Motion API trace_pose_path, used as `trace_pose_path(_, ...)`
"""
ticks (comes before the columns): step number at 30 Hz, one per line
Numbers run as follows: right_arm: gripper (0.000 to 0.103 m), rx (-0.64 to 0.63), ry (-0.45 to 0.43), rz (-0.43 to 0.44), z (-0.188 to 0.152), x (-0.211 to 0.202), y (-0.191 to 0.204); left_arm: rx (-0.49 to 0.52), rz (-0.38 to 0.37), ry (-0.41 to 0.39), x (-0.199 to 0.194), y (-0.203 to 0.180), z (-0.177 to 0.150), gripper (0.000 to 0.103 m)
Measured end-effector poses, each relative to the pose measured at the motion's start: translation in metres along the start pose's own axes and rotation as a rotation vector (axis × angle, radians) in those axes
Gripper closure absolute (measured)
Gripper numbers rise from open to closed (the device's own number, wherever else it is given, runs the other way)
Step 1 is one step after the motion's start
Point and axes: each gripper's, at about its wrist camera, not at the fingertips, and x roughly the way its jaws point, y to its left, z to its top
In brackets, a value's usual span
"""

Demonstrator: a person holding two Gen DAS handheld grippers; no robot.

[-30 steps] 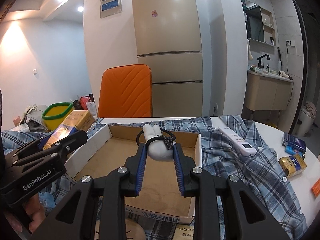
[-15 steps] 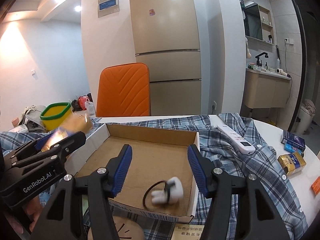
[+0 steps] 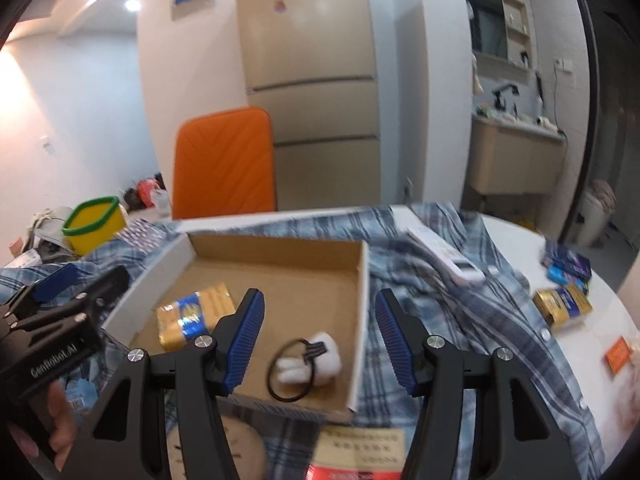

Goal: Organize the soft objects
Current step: 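Carry the gold pack and white toy over the box and release both, then lower the right tool and grasp the red-and-white Liqun pack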

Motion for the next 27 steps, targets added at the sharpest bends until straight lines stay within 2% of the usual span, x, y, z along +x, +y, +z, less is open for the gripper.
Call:
trace_pose_path(1,0.043,0.003,0.048,-0.002,-0.001,0.005,-0.003,-0.005,0.000,0.059,0.009,0.003,0.000,0.044)
trace_pose_path(3,0.043,0.018,0.113,0.007,-0.003,0.010,-0.009,-0.002,0.004,0.164,0.023,0.007,-0.003,0.064)
trace_pose_path(6,0.046,0.025,0.186,-0.008,-0.009,0.010,-0.013,0.007,-0.015,0.280,0.037,0.010,-0.013,0.069)
trace_pose_path(9,0.068,-0.023,0.242,-0.021,-0.017,0.014,-0.010,0.005,-0.036,0.298,0.035,0.012,-0.017,0.073)
trace_pose_path(12,0.086,0.008,0.298,0.010,-0.023,0.023,-0.015,0.004,-0.050,0.304,0.026,0.009,-0.021,0.074)
trace_pose_path(18,0.092,0.036,0.307,0.020,-0.026,0.011,-0.023,0.036,-0.060,0.331,0.013,0.004,-0.030,0.075)
trace_pose_path(23,0.092,0.003,0.310,0.007,-0.034,-0.003,-0.024,0.057,-0.062,0.330,0.001,0.001,-0.034,0.075)
trace_pose_path(25,0.092,0.009,0.291,0.014,-0.037,-0.008,-0.026,0.061,-0.066,0.309,-0.004,0.000,-0.034,0.064)
trace_pose_path(26,0.092,0.017,0.279,0.020,-0.036,-0.010,-0.028,0.066,-0.061,0.286,-0.008,0.000,-0.034,0.038)
trace_pose_path(27,0.091,0.029,0.251,0.020,-0.036,-0.013,-0.031,0.071,-0.053,0.234,-0.015,0.000,-0.033,0.019)
